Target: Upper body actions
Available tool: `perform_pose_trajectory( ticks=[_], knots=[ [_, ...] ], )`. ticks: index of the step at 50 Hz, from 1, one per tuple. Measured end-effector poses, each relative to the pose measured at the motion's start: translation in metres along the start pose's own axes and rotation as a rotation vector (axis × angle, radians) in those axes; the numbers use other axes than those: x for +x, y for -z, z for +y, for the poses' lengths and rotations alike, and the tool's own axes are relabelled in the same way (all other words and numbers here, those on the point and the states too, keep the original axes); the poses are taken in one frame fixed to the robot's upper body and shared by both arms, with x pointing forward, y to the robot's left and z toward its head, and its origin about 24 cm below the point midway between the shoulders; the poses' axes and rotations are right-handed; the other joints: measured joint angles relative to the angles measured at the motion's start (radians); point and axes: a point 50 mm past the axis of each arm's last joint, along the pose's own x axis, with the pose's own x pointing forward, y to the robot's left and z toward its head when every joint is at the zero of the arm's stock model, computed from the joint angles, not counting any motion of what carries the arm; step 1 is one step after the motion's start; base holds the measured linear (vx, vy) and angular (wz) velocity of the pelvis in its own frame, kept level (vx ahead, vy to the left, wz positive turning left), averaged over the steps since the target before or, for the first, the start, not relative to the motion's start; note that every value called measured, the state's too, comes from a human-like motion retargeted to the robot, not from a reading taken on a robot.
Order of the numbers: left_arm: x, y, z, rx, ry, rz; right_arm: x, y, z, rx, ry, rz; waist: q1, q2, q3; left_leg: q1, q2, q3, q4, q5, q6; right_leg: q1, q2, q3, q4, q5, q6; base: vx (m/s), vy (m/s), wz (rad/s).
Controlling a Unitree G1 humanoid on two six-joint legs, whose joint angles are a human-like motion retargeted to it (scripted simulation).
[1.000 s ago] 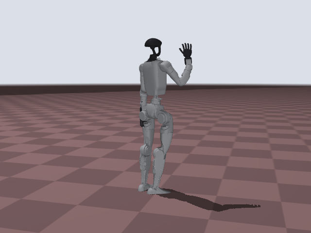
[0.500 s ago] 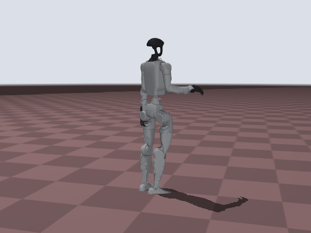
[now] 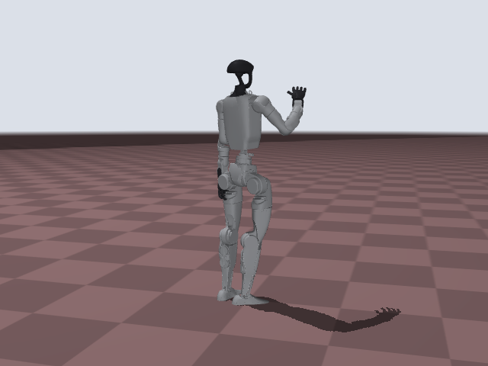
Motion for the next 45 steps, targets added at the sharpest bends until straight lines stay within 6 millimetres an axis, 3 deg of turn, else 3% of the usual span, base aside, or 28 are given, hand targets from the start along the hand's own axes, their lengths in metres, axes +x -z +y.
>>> perform_pose_trajectory(
  ticks=[8,14,18,22,25,27,30,33,35,39,42,45],
  knots=[
    [0.001,0.002,-0.003,-0.01,0.008,-0.005,-0.045,-0.01,-0.059,-0.127,0.705,-0.042,-0.037,0.009,-0.003,0.002,-0.009,-0.038,-0.01,-0.005,0.0,-0.002,-0.004,-0.035,-0.002,-0.007,0.005,0.04,-0.01,0.22],
    [0.001,0.005,-0.004,-0.014,0.013,0.004,-0.087,-0.002,-0.094,-0.459,0.936,0.083,-0.07,0.017,-0.009,0.001,-0.005,-0.029,-0.009,-0.015,-0.006,-0.013,-0.007,-0.034,-0.002,-0.006,0.007,0.01,0.0,-0.07],
    [0.001,0.004,-0.004,-0.007,0.017,0.008,-0.114,0.008,-0.113,-0.729,0.999,0.209,-0.053,0.021,-0.002,-0.003,0.006,0.02,0.001,-0.016,-0.006,-0.016,0.002,0.009,-0.001,-0.001,0.002,0.0,0.01,-0.63],
    [0.001,0.001,-0.002,0.022,0.014,0.004,-0.143,0.045,-0.125,-0.917,0.945,0.531,-0.027,0.024,-0.002,0.001,0.016,0.073,0.002,-0.017,-0.002,-0.022,0.014,0.058,0.001,0.005,-0.004,0.01,0.01,-0.67],
    [0.0,-0.003,-0.001,0.047,0.008,-0.005,-0.164,0.08,-0.119,-0.829,0.805,0.853,-0.024,0.025,-0.01,0.003,0.02,0.092,0.002,-0.021,-0.003,-0.026,0.018,0.071,0.002,0.008,-0.004,0.0,0.01,-0.32],
    [0.0,-0.007,-0.001,0.061,0.009,-0.015,-0.173,0.094,-0.103,-0.592,0.695,0.987,-0.021,0.026,-0.012,0.003,0.021,0.098,0.003,-0.022,-0.003,-0.028,0.019,0.075,0.002,0.008,-0.005,0.0,0.0,-0.1],
    [-0.001,-0.014,-0.001,0.073,0.008,-0.031,-0.171,0.09,-0.078,-0.077,0.622,0.925,-0.016,0.026,-0.011,0.001,0.021,0.098,0.004,-0.022,-0.004,-0.028,0.018,0.074,0.002,0.008,-0.005,0.02,-0.06,0.0],
    [0.0,-0.016,-0.005,0.065,0.014,-0.042,-0.153,0.059,-0.076,0.208,0.802,0.6,-0.012,0.031,-0.012,-0.001,0.021,0.093,0.003,-0.021,-0.004,-0.029,0.02,0.071,0.002,0.006,-0.006,0.01,-0.02,0.03],
    [0.001,-0.017,-0.008,0.051,0.026,-0.046,-0.144,0.035,-0.083,0.225,0.96,0.389,-0.011,0.039,-0.013,-0.003,0.024,0.094,0.003,-0.021,-0.004,-0.031,0.022,0.073,0.003,0.006,-0.007,0.0,0.0,0.0],
    [0.0,-0.018,-0.007,0.039,0.033,-0.048,-0.126,0.004,-0.086,0.008,1.108,0.196,-0.016,0.047,-0.01,-0.004,0.028,0.098,0.003,-0.02,-0.004,-0.035,0.026,0.078,0.004,0.007,-0.009,0.0,0.0,0.0],
    [0.0,-0.017,-0.004,0.049,0.017,-0.042,-0.109,-0.009,-0.082,-0.089,1.032,0.097,-0.009,0.044,-0.012,-0.003,0.028,0.101,0.0,-0.017,-0.005,-0.035,0.027,0.082,0.004,0.008,-0.009,0.0,0.0,0.0],
    [-0.001,-0.015,-0.002,0.052,0.01,-0.031,-0.09,-0.012,-0.069,-0.019,0.846,0.044,0.003,0.04,-0.017,-0.002,0.027,0.101,-0.001,-0.015,-0.004,-0.034,0.027,0.082,0.004,0.008,-0.011,0.0,0.0,0.0]
  ],
)
